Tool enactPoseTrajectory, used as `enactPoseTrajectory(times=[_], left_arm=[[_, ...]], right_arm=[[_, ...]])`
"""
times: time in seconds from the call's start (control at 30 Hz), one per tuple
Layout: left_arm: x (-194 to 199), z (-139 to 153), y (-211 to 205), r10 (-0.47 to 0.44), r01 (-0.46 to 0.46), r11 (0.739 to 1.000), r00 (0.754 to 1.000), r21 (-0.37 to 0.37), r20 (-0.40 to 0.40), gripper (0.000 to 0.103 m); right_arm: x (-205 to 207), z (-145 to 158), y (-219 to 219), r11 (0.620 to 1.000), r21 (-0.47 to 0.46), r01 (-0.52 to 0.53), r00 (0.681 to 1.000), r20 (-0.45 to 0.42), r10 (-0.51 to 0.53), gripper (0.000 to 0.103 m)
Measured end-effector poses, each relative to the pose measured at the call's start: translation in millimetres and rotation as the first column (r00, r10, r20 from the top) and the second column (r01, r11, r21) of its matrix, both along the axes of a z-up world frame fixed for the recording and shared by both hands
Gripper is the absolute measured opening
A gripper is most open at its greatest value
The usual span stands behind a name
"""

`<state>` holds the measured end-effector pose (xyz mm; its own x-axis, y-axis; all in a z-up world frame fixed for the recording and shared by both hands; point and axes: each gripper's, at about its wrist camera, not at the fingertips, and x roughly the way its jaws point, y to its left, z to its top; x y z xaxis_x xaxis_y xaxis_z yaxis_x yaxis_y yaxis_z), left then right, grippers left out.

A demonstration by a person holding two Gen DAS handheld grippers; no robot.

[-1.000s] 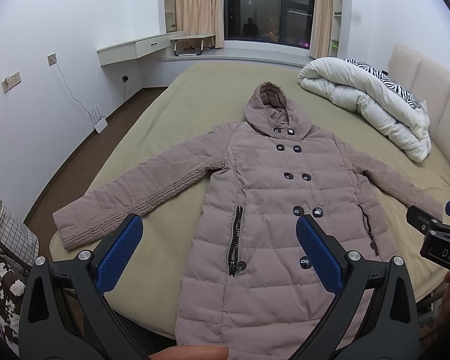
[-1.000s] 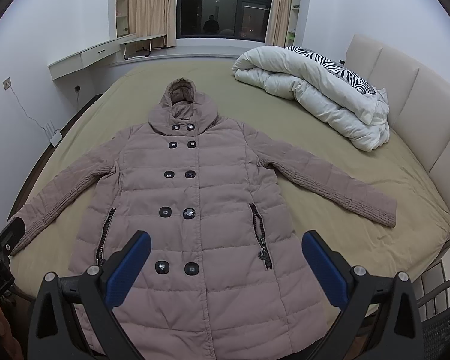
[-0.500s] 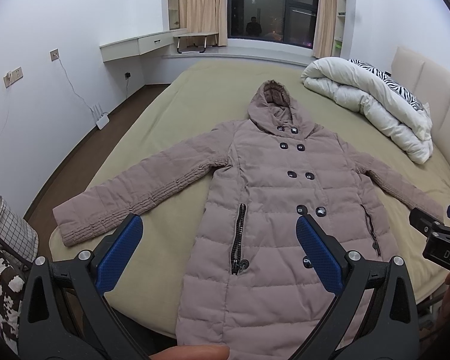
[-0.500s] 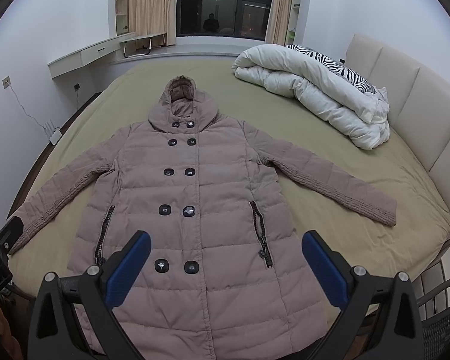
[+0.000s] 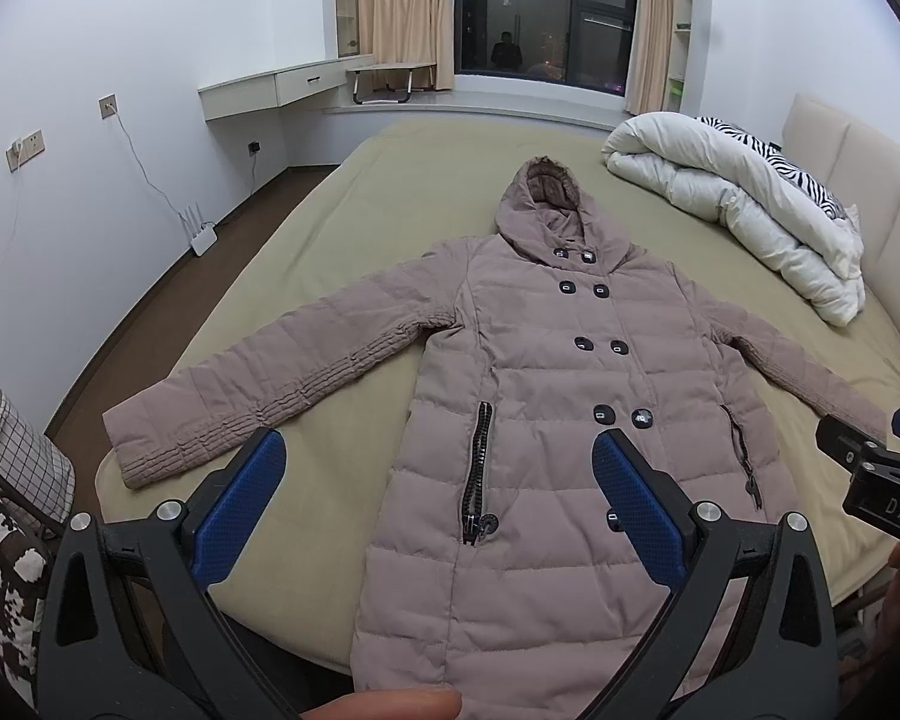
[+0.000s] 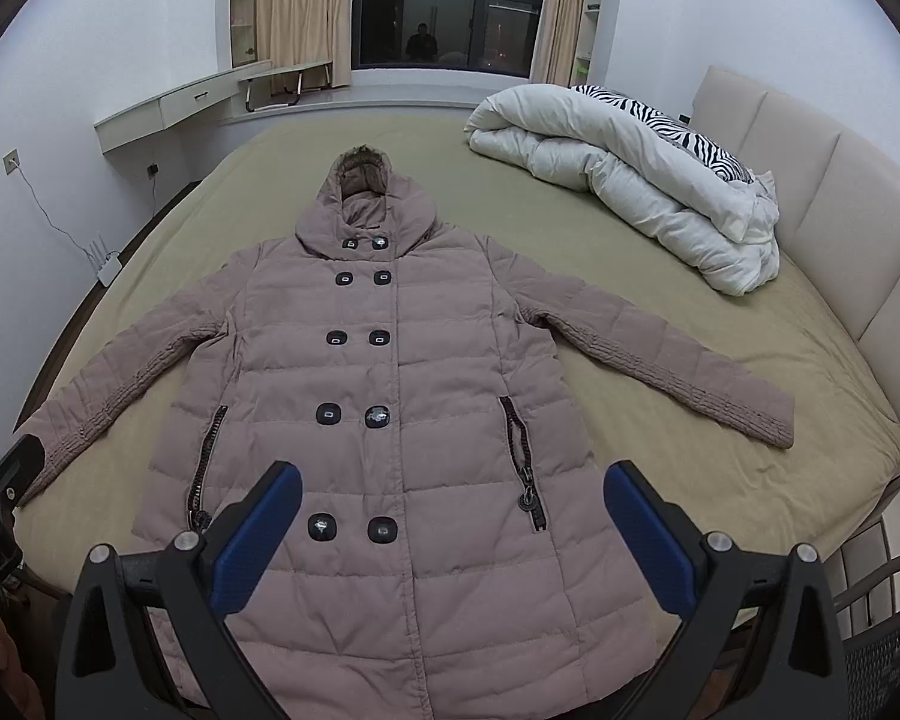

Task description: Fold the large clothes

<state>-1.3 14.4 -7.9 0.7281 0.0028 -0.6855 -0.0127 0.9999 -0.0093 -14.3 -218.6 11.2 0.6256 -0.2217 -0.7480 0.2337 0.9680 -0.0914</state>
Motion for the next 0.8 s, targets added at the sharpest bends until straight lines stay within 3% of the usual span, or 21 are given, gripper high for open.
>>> enactPoseTrajectory(times=[0.3,0.43,0.5,0.63,0.73,0.77,0.8], left_arm=[[-2.9,-2.6,3.0,0.0,0.0,1.0,1.0,-0.012,0.022,0.103],[-9.8,-17.6,16.0,-0.041,0.042,0.997,0.999,-0.069,0.019,0.103],[-11.7,-33.1,32.1,-0.048,0.045,0.99,0.999,-0.133,-0.02,0.103],[-16.7,-67.0,81.1,0.024,-0.029,0.973,0.999,-0.23,-0.022,0.103],[-10.9,-91.5,117.2,0.111,-0.126,0.973,0.99,-0.195,-0.088,0.103],[-7.3,-100.6,133.7,0.142,-0.168,0.96,0.982,-0.223,-0.126,0.103],[-6.7,-108.9,154.5,0.186,-0.219,0.931,0.973,-0.291,-0.139,0.103]], right_arm=[[0.5,-3.7,0.3,1.0,0.002,-0.003,1.0,0.0,0.003,0.103],[-4.6,-9.3,-2.8,0.999,0.05,-0.006,1.0,0.01,0.005,0.103],[-3.8,-14.8,9.6,0.996,0.088,-0.013,1.0,0.02,0.012,0.103],[-3.1,-17.5,21.4,0.983,0.176,-0.06,0.998,0.03,0.056,0.103],[-4.6,-17.6,40.1,0.974,0.195,-0.118,0.993,0.042,0.112,0.103],[-4.8,-16.6,45.7,0.973,0.189,-0.13,0.991,0.048,0.123,0.103],[-6.3,-15.6,50.1,0.972,0.184,-0.144,0.989,0.055,0.136,0.103]])
